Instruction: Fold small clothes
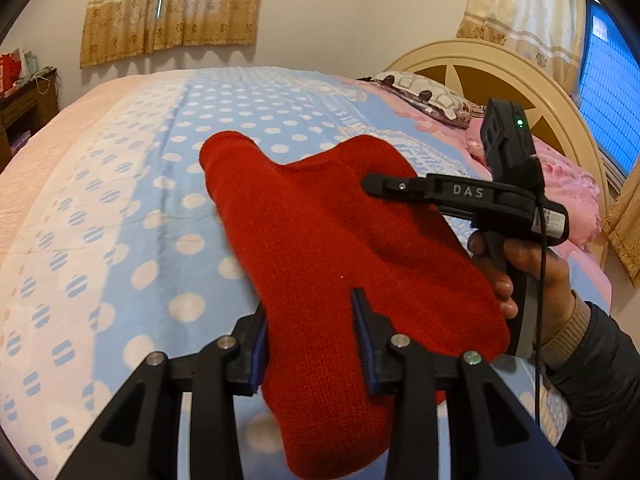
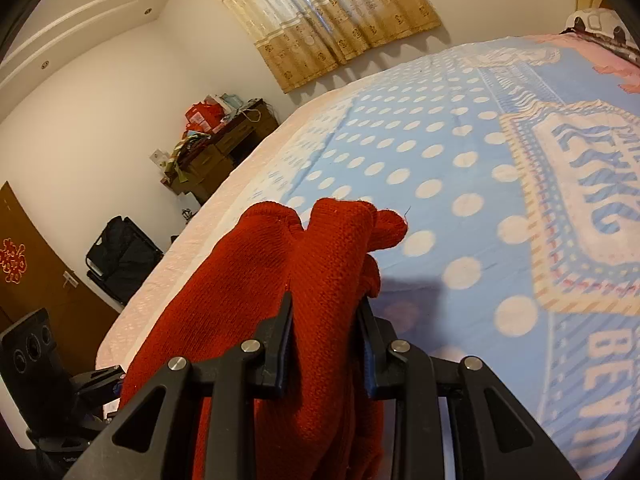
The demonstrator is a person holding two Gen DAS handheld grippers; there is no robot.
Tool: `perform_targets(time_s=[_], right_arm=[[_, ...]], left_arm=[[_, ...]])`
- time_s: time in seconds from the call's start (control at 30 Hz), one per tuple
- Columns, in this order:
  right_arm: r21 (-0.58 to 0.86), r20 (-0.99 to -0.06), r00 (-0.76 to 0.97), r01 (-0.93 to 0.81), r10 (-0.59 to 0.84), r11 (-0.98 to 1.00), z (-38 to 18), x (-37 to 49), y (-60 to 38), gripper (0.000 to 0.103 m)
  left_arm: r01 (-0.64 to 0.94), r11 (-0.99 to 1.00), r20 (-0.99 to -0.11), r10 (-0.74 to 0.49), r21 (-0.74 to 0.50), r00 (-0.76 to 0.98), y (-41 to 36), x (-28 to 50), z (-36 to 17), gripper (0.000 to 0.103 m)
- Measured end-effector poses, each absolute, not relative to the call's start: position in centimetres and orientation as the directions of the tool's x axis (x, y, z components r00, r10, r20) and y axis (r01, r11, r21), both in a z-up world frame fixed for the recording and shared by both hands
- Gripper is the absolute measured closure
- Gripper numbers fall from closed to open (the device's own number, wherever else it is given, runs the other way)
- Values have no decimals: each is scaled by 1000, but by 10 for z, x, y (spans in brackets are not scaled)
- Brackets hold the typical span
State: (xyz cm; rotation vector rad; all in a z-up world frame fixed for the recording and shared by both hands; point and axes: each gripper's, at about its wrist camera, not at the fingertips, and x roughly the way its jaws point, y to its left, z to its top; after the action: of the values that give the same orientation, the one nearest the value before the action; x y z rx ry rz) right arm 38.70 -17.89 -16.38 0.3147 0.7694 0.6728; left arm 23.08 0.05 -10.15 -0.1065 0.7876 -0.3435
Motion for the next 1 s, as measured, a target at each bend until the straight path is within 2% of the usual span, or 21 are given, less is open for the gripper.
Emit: perform_targets(time_s=[0.47, 1.0], right_arm=[[499, -529, 461, -510, 713, 700, -155, 361, -119, 75], [507, -533, 350, -597, 770, 622, -152, 352, -14, 75]], left_arm=[[199, 954, -653, -298, -222, 697, 40, 193, -95, 66], [64, 974, -637, -192, -218, 747, 101, 166, -96, 66]])
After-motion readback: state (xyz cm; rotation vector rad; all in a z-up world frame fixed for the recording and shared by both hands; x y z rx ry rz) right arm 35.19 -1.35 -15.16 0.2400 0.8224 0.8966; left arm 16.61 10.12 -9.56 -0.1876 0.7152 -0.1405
